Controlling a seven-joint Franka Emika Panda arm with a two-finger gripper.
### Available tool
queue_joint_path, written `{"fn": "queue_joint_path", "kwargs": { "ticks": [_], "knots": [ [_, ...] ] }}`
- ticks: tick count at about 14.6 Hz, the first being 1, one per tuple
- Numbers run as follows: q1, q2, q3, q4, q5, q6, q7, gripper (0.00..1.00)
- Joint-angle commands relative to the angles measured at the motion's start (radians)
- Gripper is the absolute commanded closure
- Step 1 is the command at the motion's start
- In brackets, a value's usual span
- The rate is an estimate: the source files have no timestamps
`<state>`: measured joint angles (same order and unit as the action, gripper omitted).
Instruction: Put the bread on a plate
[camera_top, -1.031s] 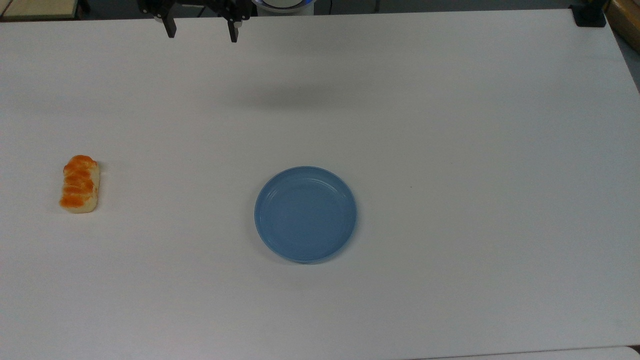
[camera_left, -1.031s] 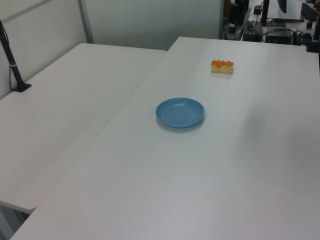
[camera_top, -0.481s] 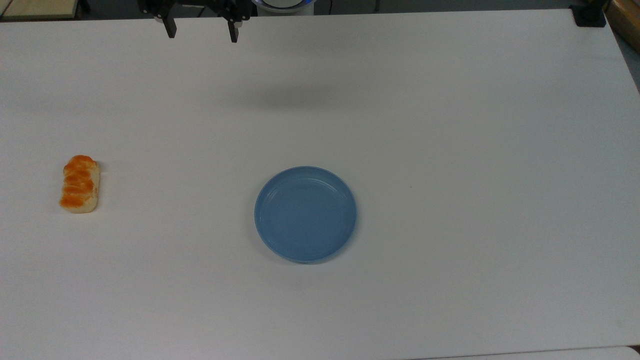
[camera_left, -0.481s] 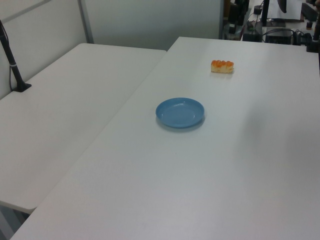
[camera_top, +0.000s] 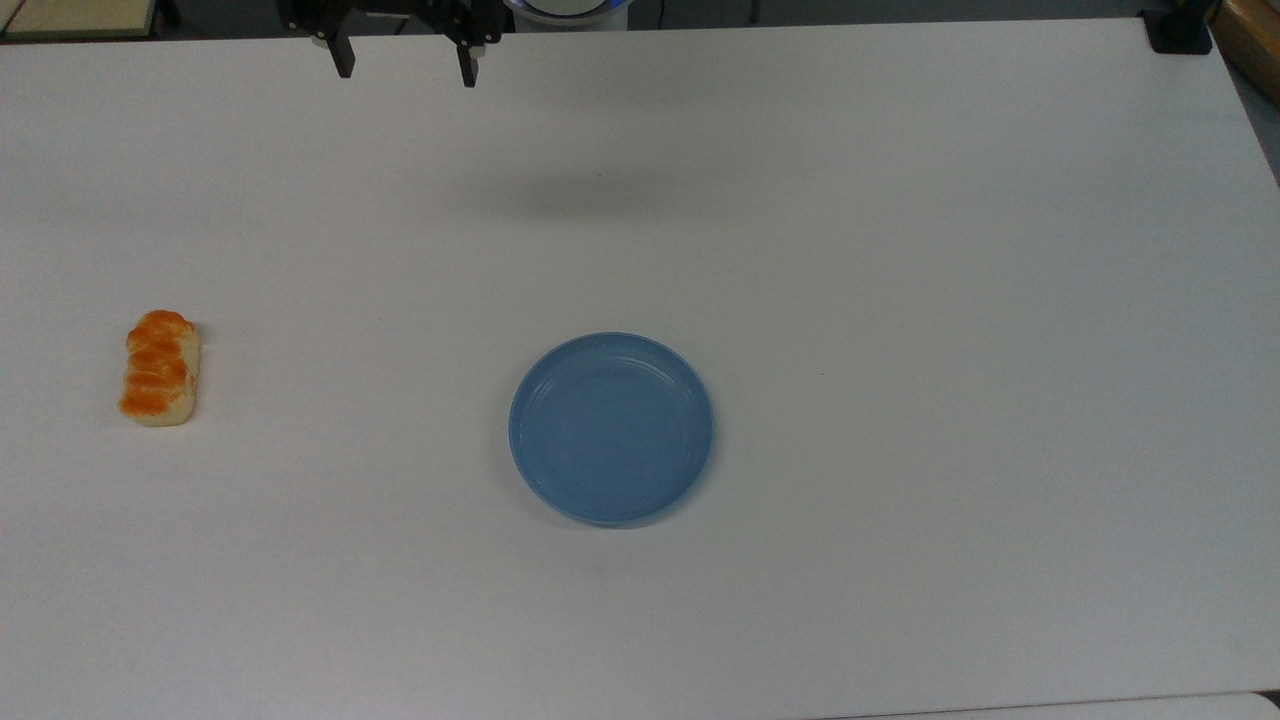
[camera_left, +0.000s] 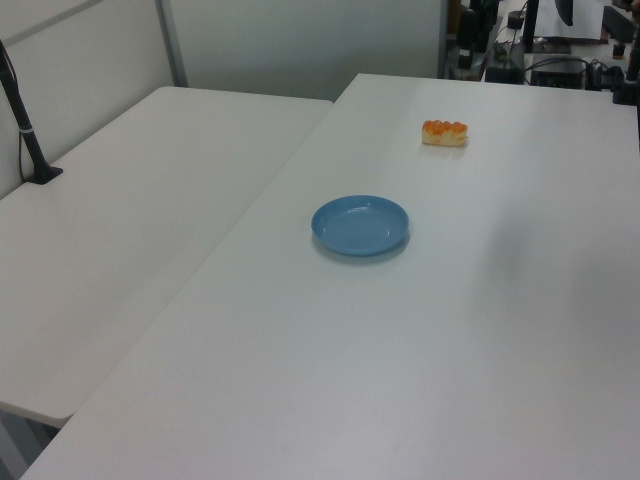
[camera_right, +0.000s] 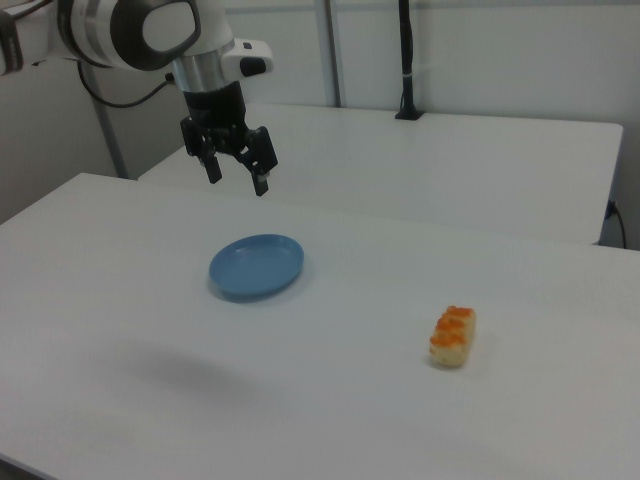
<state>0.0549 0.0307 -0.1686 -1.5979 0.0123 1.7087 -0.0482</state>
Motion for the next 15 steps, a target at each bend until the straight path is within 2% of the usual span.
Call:
{"fn": "queue_joint_path", "kwargs": {
  "ticks": [1,4,7,10,15],
  "knots": [
    [0.016,-0.025,-0.014,-0.033,0.003,0.002,0.015,0.00],
    [0.005,-0.020,-0.014,-0.033,-0.009,0.005,-0.021,0.00],
    [-0.058,0.001,-0.014,-0.027,-0.031,0.011,-0.119,0.00],
    [-0.180,0.105,-0.016,0.024,-0.026,0.038,-0.341,0.00],
    [-0.250,0.259,-0.016,0.033,0.018,0.238,-0.361,0.00]
  ]
}}
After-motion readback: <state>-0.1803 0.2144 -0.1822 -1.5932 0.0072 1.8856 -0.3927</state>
